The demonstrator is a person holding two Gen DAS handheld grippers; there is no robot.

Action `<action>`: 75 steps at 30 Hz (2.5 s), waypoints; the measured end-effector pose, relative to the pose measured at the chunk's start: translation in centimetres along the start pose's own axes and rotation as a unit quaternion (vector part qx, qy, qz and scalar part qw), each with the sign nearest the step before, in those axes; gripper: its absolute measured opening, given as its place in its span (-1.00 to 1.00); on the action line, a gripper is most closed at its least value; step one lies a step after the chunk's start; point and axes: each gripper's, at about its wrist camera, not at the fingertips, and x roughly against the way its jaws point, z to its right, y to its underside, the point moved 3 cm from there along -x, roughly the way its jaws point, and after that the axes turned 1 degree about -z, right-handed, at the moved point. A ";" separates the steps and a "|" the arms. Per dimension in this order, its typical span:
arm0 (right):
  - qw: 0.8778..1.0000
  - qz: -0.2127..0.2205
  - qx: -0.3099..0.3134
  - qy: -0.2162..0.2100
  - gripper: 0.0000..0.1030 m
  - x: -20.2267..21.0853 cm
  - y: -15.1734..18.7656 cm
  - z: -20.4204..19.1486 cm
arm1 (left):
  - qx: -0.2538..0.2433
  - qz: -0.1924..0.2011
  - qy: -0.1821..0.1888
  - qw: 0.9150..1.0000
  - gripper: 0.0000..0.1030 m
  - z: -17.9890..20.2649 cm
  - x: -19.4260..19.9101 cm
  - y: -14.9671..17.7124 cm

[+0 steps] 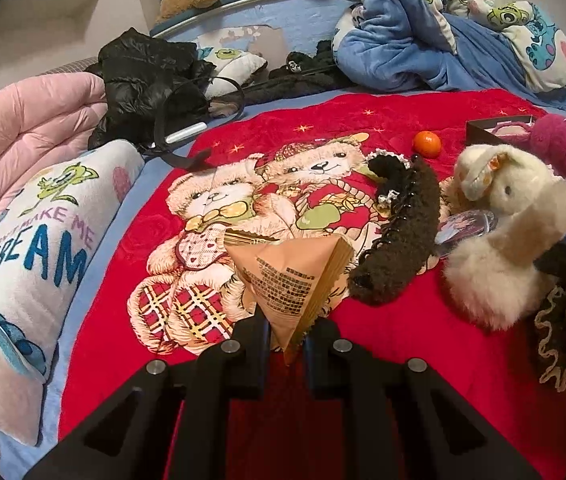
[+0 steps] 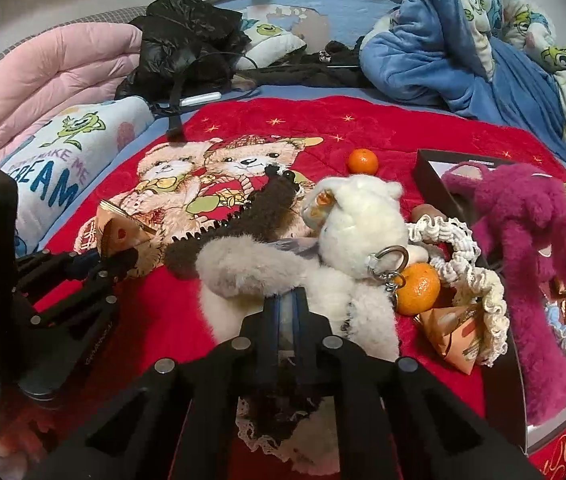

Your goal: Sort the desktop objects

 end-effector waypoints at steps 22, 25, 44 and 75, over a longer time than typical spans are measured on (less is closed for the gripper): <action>0.997 -0.029 0.054 0.053 0.11 -5.5 -0.3 -1.9 | -0.002 -0.018 0.022 1.000 -0.72 0.2 -0.9 0.5; 0.997 -0.033 0.049 0.052 0.00 -5.9 -0.1 -1.8 | 0.010 -0.020 0.028 0.999 -0.72 0.1 -0.8 0.6; 1.000 -0.001 -0.008 0.000 -0.14 -1.5 -0.2 -1.1 | 0.050 0.014 0.030 0.998 -0.72 -1.1 2.5 -0.3; 0.982 0.089 -0.125 0.108 -0.13 17.2 4.0 20.7 | -0.001 0.069 0.218 0.974 -0.72 24.2 14.6 -4.8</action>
